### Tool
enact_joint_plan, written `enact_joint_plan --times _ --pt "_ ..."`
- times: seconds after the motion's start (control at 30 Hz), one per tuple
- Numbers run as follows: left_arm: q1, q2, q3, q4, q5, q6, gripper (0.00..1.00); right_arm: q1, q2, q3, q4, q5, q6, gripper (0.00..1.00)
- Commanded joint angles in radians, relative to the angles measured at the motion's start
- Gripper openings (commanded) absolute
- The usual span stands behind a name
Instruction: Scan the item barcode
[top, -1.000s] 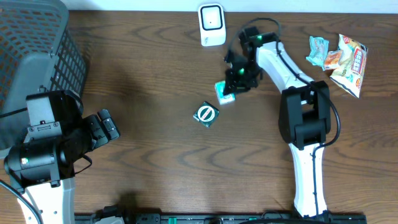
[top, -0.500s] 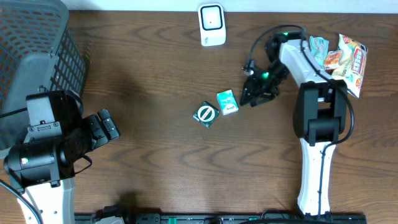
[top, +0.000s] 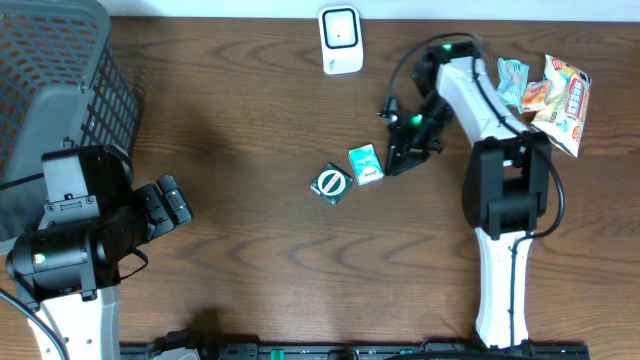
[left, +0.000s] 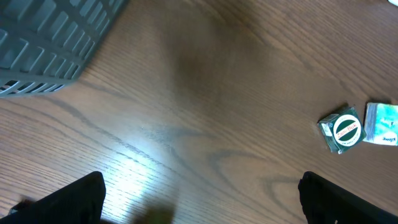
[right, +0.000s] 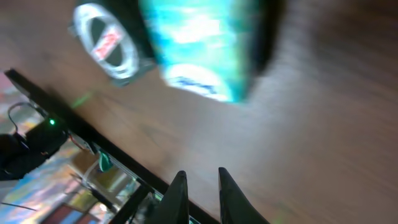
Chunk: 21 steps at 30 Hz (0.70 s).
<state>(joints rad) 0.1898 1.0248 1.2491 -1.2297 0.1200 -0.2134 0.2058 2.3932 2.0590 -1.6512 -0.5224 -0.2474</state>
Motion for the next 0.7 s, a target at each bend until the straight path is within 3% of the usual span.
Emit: enact_joint_plan --times 0.0,0.23,0.47,0.67 --pt "0.005 0.0 -0.002 0.0 -0.016 -0.01 0.98 0.054 -0.086 0.016 0.01 -0.006 -0.015 0.1" --pt "0.005 0.0 -0.002 0.0 -0.016 -0.01 0.98 0.154 -0.089 -0.001 0.107 0.006 0.018 0.01" --pt "0.005 0.0 -0.002 0.0 -0.016 -0.01 0.98 0.228 -0.089 -0.038 0.273 0.216 0.277 0.01" --pt "0.005 0.0 -0.002 0.0 -0.016 -0.01 0.98 0.245 -0.089 -0.081 0.341 0.238 0.336 0.01"
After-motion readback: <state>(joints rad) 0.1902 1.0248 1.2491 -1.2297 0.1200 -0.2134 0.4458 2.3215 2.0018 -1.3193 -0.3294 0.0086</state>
